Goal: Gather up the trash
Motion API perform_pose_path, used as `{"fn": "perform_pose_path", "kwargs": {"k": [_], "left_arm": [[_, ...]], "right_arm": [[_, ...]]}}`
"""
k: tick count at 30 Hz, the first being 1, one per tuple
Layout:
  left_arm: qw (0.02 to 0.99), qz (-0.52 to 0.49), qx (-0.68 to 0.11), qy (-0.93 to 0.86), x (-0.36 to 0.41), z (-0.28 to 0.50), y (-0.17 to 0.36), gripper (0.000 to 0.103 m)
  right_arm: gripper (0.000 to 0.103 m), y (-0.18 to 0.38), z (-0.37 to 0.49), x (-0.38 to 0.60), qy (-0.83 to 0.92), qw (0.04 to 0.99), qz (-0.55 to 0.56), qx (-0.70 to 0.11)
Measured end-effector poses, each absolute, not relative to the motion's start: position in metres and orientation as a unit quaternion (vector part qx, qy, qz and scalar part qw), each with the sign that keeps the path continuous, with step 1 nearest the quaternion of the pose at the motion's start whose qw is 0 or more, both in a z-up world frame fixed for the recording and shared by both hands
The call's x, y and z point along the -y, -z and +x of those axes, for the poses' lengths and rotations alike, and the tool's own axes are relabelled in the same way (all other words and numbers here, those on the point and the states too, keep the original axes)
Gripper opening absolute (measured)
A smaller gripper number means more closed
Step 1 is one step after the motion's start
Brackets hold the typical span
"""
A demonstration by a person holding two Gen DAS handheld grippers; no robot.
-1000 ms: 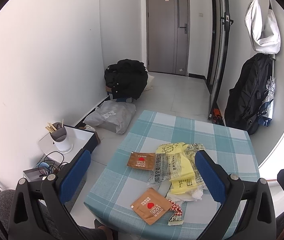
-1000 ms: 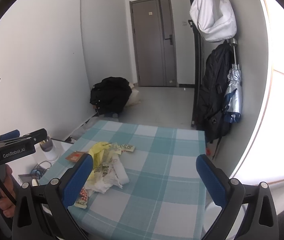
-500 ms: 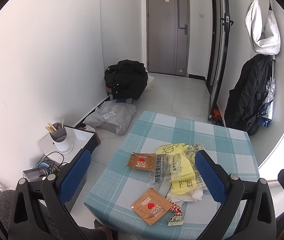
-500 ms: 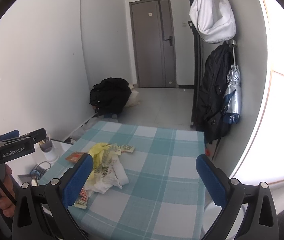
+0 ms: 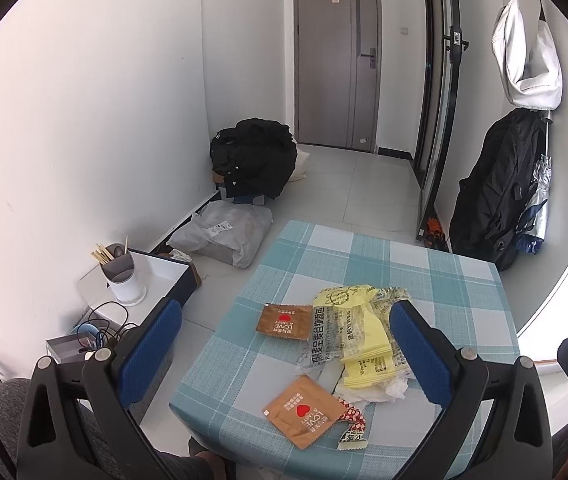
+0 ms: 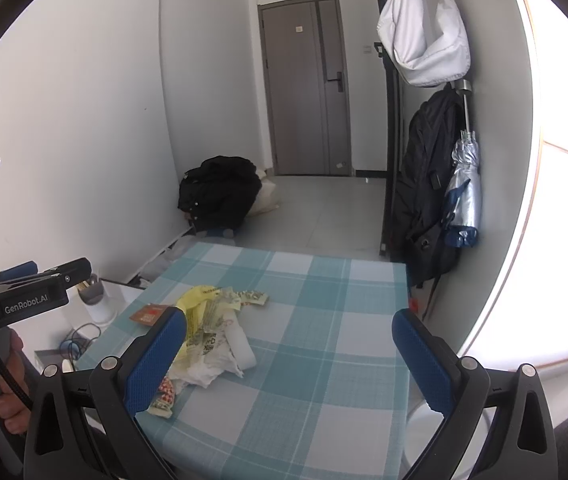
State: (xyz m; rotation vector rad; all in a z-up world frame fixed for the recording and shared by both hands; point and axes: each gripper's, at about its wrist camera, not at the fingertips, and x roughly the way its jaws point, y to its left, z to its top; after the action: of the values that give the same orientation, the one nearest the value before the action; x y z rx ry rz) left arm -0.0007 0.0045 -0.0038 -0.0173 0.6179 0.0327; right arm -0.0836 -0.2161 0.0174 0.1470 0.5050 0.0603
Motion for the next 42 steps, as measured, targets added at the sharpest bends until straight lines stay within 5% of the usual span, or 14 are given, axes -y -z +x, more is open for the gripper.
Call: {"fn": "perform_pose_path", "kwargs": {"k": [28,42], "left_arm": [[0.943,-0.003,-0.333,0.011,-0.014,0.008,0.014,0.102],[0.874,0.024,-0.465,0.139,-0.033,0.043,0.053,0.102]], "right_arm": [[0.103,-0.015,-0.079,0.214,-0.032,0.962,0.081,-0.260],[0.103,-0.008,-0.050,0.208,-0.047,0.951,0.111,-0.284]]}}
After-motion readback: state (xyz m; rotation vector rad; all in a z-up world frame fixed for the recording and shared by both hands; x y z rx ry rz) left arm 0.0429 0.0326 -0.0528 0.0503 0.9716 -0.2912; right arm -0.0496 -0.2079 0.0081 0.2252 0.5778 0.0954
